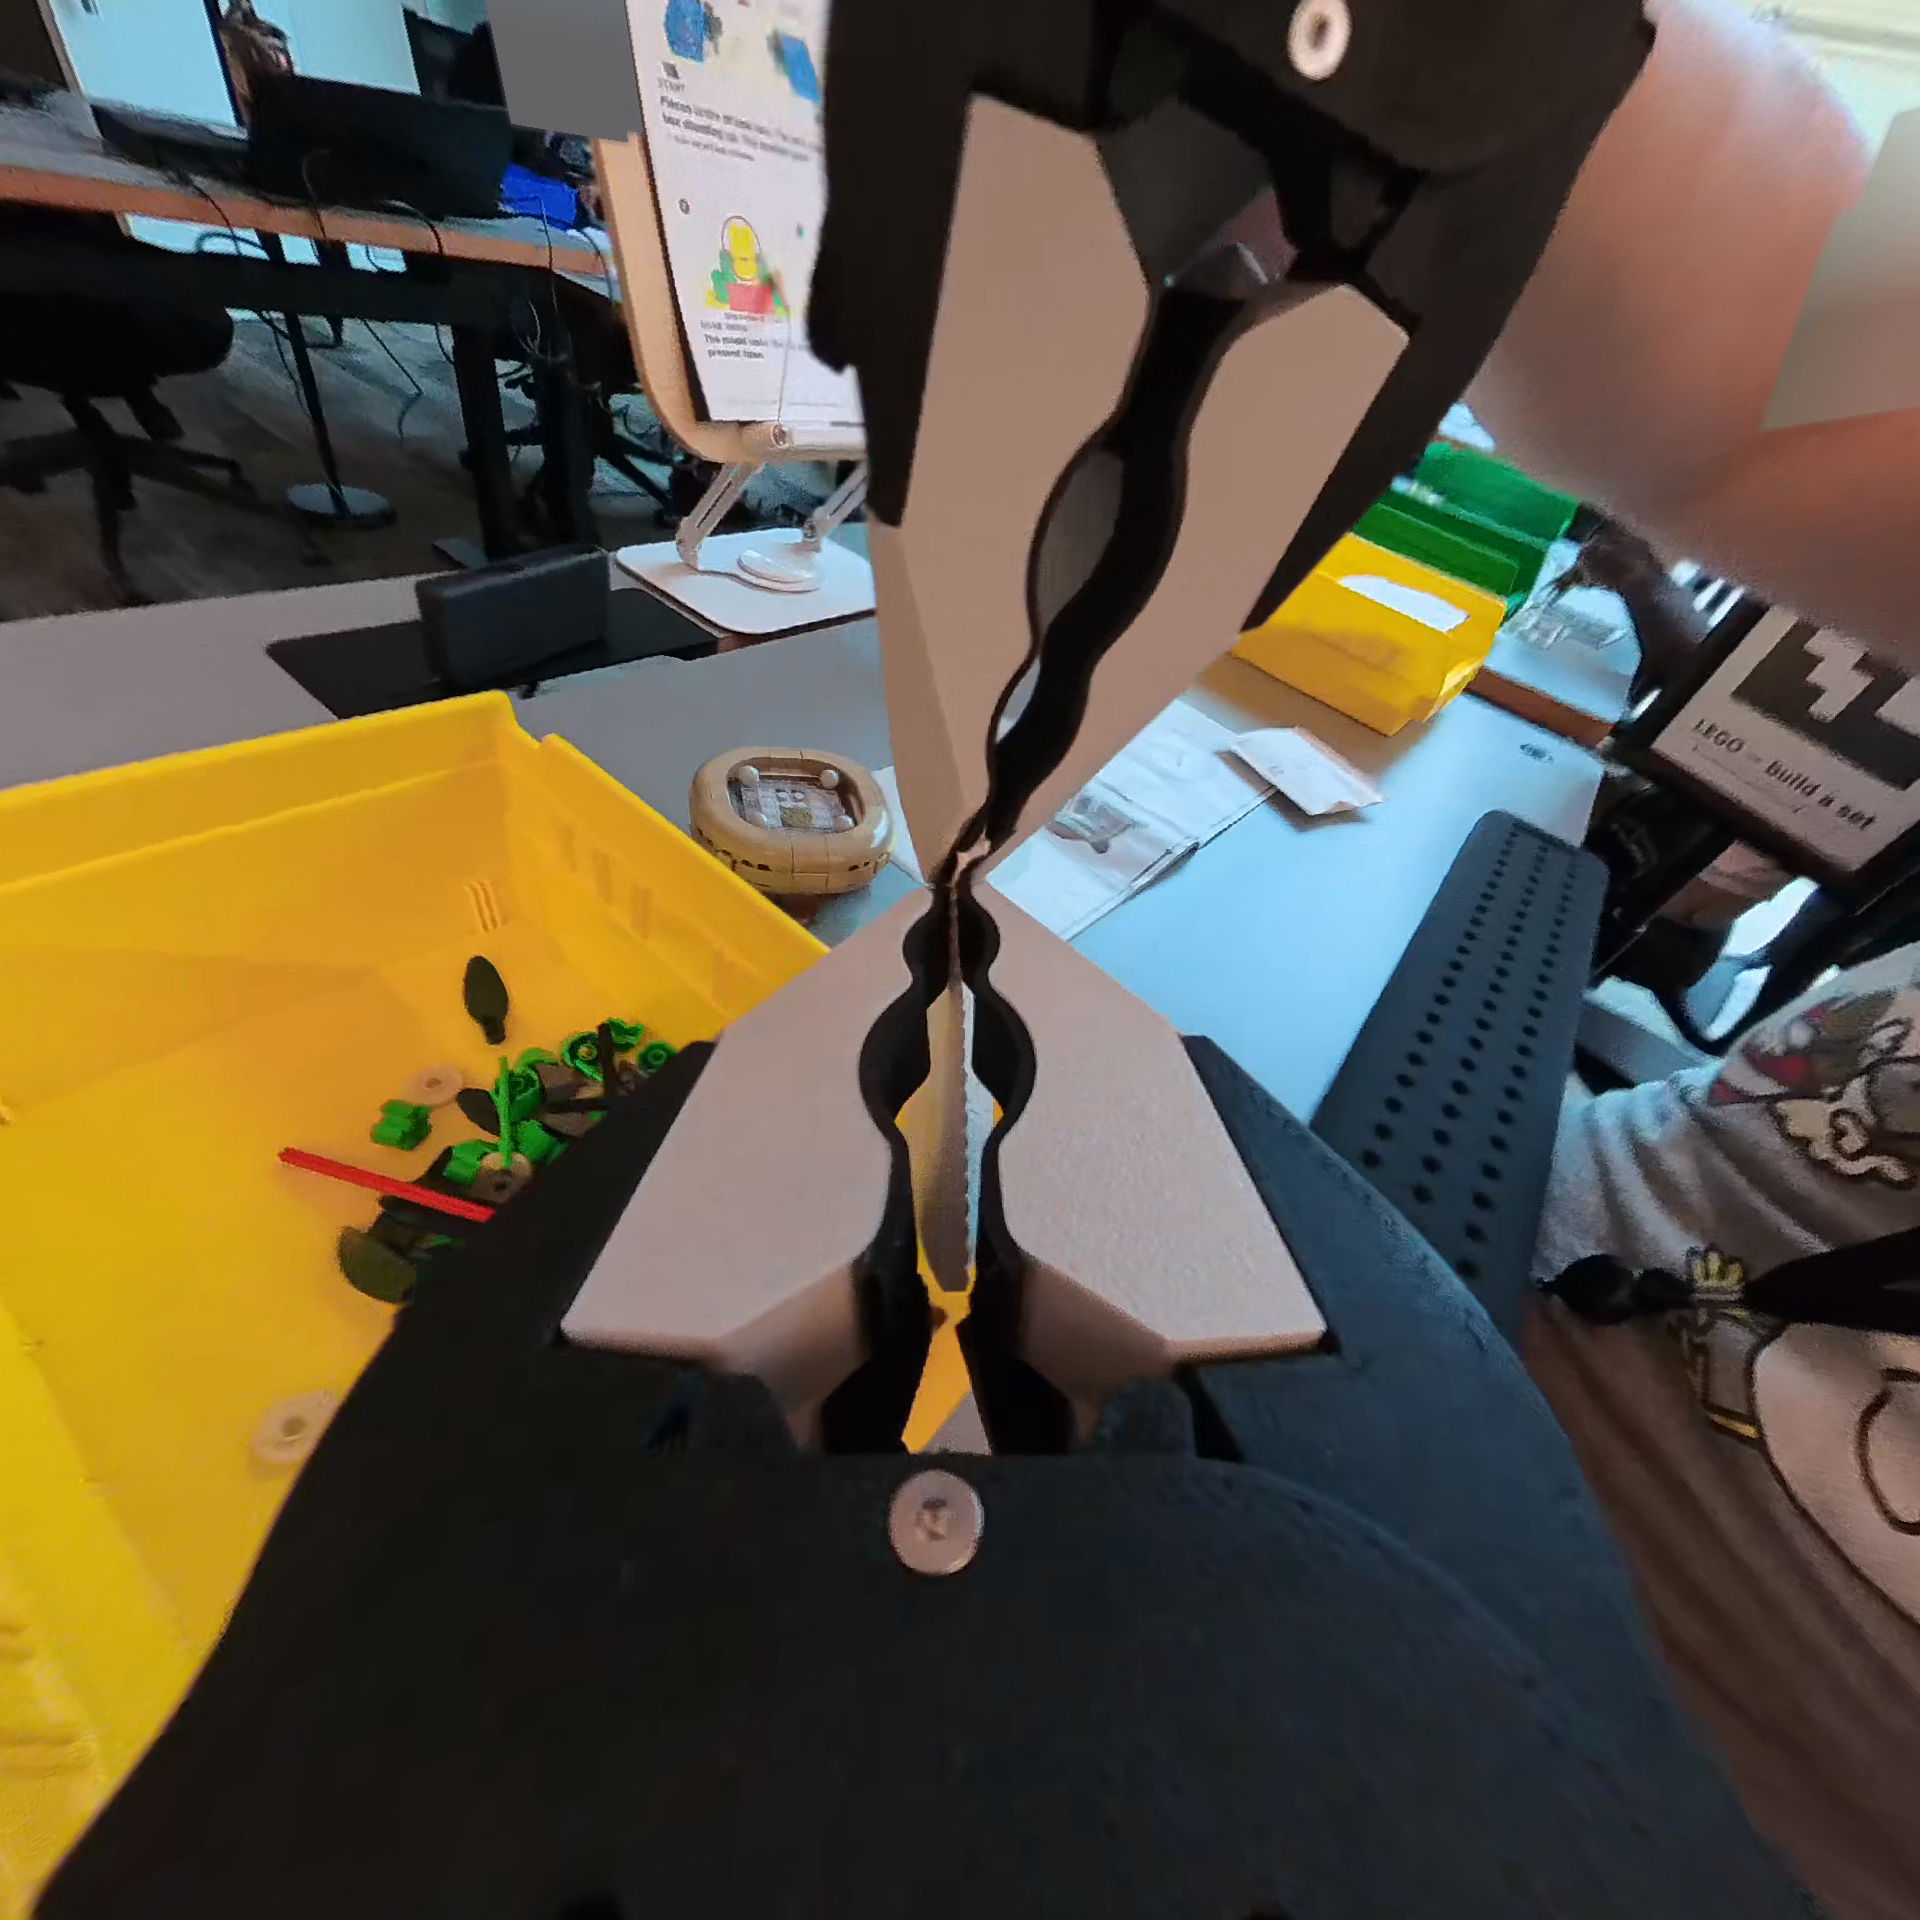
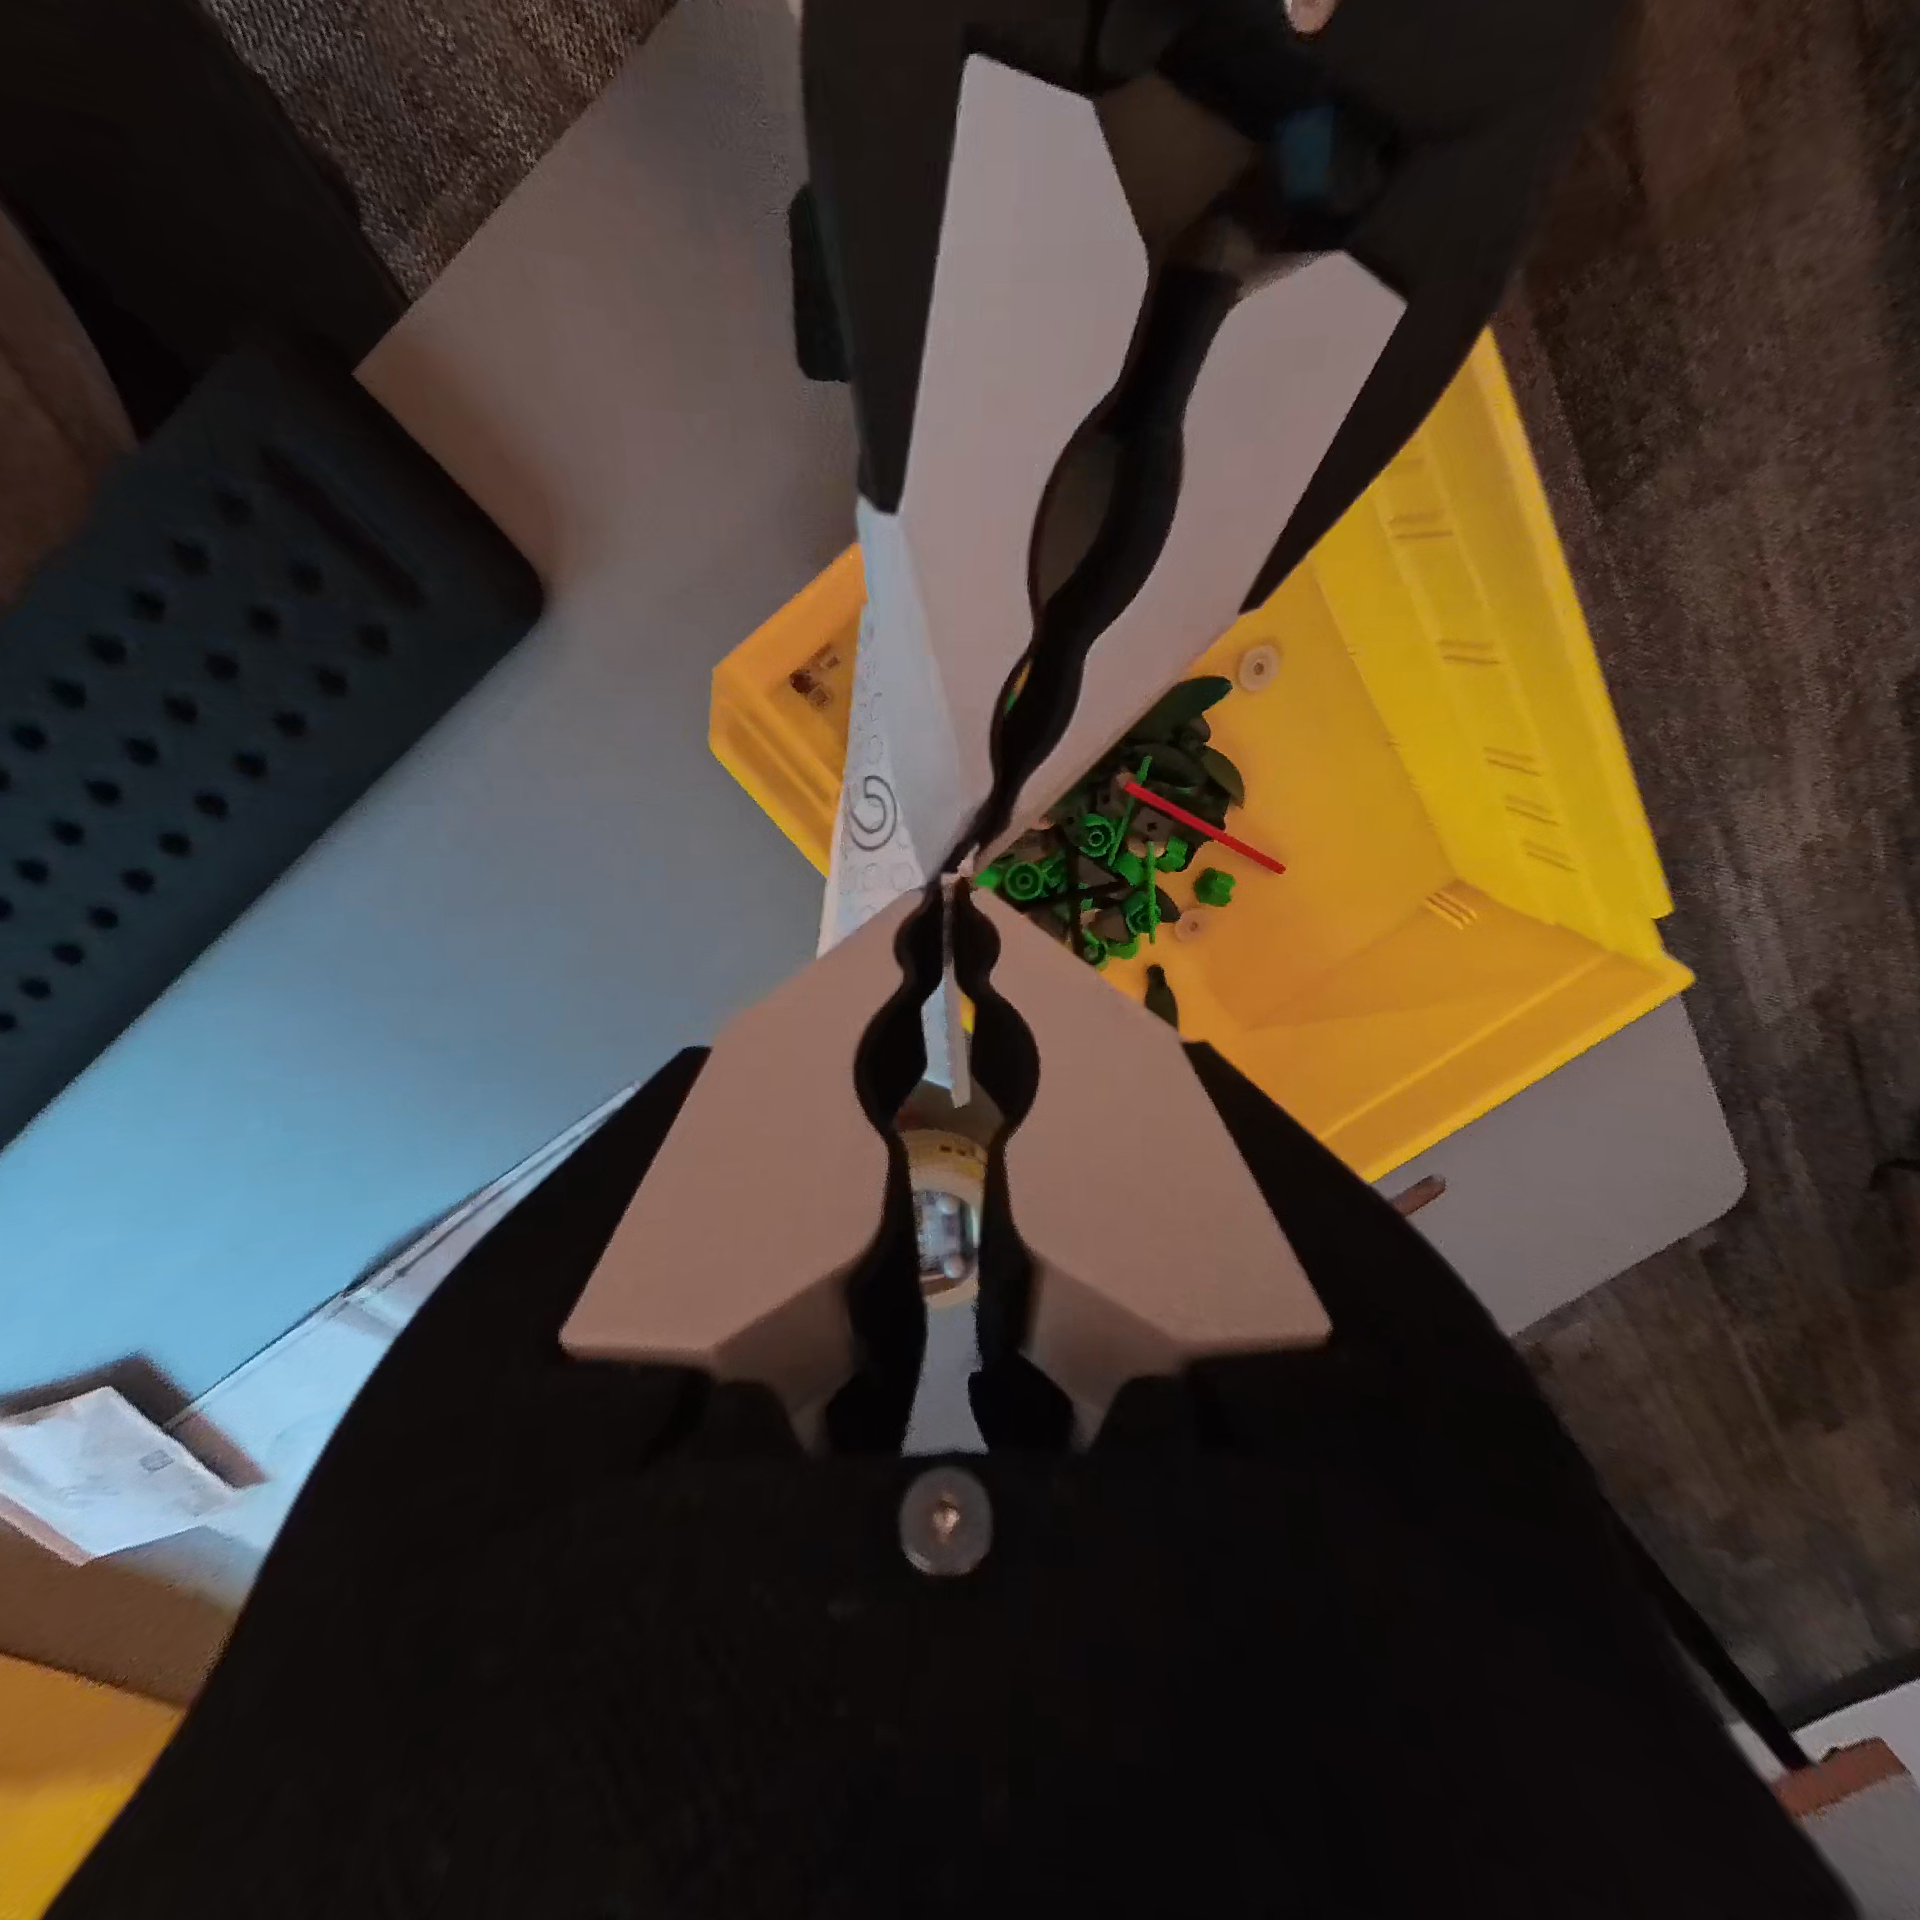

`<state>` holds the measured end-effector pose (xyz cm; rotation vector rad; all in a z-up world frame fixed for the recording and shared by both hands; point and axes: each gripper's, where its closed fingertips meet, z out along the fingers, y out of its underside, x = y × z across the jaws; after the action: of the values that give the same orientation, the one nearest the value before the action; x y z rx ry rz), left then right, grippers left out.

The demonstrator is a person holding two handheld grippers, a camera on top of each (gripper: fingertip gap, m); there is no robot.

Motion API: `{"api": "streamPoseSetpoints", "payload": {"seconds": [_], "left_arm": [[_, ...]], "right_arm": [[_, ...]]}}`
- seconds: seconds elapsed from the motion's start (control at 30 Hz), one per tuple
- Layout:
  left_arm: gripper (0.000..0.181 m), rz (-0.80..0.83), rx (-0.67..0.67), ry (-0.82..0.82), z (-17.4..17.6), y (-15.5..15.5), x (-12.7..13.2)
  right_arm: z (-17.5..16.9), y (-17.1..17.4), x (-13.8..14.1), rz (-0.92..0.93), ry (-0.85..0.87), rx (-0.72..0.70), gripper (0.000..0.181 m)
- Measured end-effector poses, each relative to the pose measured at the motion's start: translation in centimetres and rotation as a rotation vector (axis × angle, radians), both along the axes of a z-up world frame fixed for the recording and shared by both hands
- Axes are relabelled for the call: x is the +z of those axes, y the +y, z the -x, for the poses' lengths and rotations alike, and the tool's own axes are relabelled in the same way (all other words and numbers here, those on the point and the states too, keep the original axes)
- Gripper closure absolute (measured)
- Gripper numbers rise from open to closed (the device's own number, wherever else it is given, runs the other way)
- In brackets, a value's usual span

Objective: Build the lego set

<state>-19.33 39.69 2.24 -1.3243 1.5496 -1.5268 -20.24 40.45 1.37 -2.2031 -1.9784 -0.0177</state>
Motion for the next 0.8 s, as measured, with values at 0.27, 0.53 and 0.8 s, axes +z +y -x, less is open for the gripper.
{"api": "streamPoseSetpoints", "payload": {"seconds": [0.27, 0.53, 0.8], "left_arm": [[0.181, 0.257, -0.076, -0.126, 2.1, 1.3, 1.4], [0.181, 0.447, -0.173, -0.15, 3.1, 1.0, 2.1], [0.181, 0.232, -0.078, -0.036, 1.9, 0.4, 0.8]], "right_arm": [[2.2, 1.4, 1.5, -0.299, 0.212, 0.142, 0.181], [3.3, 1.1, 2.4, -0.543, 0.34, 0.185, 0.181], [2.0, -0.3, 0.9, -0.27, 0.265, -0.015, 0.167]]}}
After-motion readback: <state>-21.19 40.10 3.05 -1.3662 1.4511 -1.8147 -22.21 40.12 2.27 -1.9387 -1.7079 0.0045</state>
